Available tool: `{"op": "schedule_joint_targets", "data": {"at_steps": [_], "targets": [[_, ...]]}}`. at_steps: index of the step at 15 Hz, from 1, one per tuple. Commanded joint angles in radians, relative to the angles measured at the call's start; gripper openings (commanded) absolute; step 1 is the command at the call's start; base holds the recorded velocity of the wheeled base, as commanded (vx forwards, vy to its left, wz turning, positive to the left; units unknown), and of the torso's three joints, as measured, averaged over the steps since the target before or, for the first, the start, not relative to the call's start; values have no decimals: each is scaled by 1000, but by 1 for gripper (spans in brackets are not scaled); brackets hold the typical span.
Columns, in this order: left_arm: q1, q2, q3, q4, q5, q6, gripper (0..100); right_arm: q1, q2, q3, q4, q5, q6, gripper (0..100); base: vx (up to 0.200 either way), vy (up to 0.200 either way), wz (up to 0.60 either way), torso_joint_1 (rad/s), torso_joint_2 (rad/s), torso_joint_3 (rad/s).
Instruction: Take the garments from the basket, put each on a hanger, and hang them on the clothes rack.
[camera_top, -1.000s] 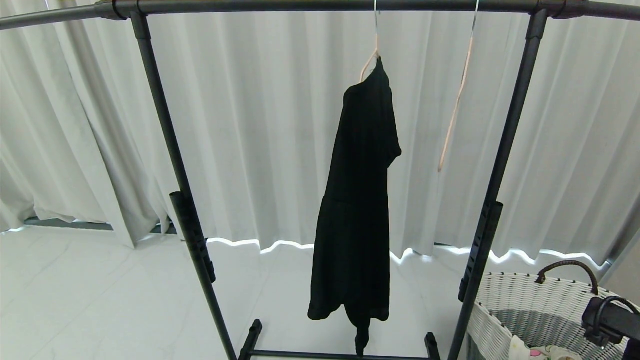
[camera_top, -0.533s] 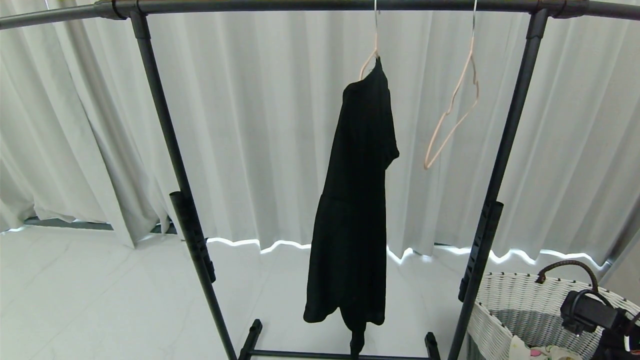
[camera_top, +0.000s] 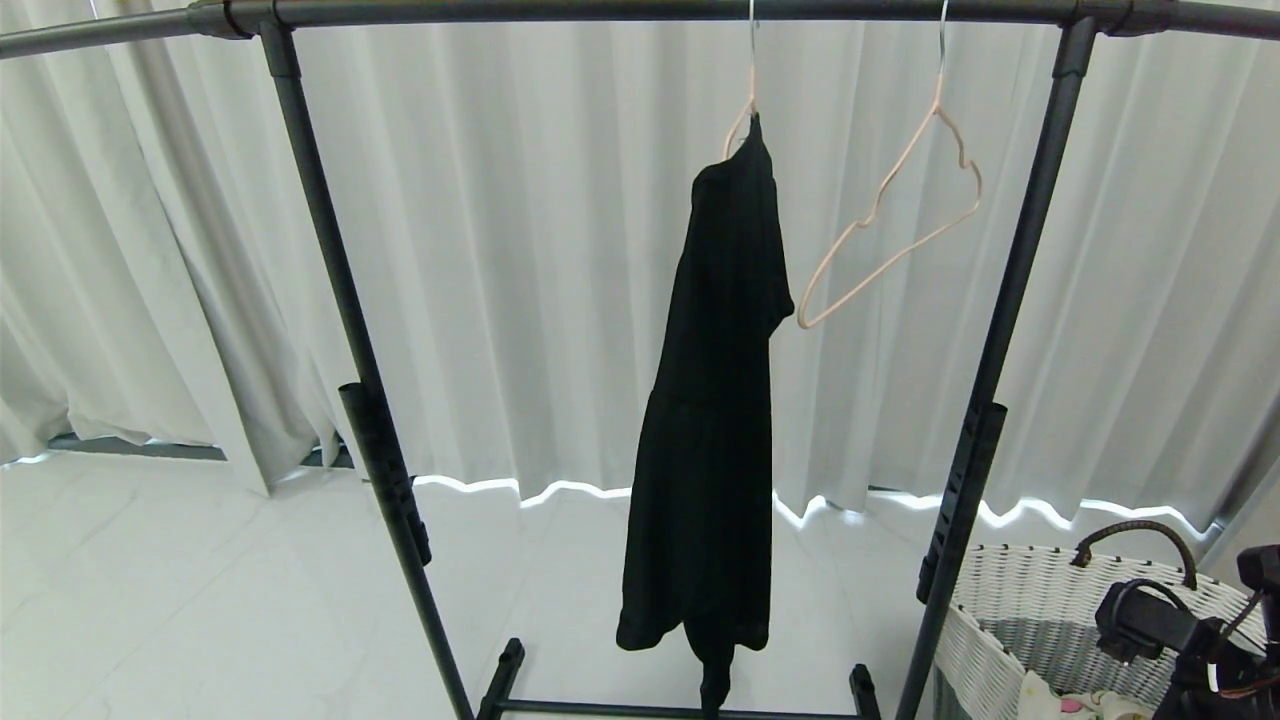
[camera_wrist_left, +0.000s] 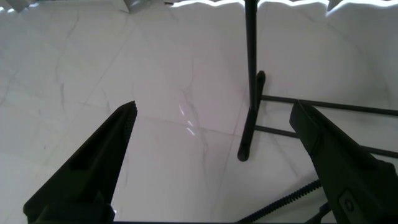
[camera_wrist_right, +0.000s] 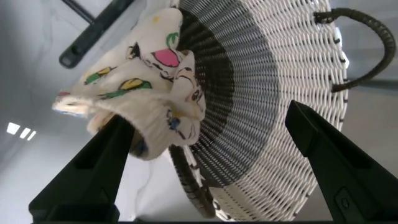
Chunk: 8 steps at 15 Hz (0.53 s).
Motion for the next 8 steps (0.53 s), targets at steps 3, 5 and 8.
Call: {"op": "schedule_joint_targets", "data": {"at_steps": [3,5,8], "targets": [[0,-3,0,-1,1,-1,100,-1,6,24,-4,-21,0,0,0,0,0,0,0,0],[0,-6,0,-1,1,-1,100,2,-43,63,-15,-79,0,0,0,0,0,0,0,0],[0,-13,-1,-1,1,-1,100,16,-215,159,-3,-112,1,0,0,0,0,0,0,0]]}}
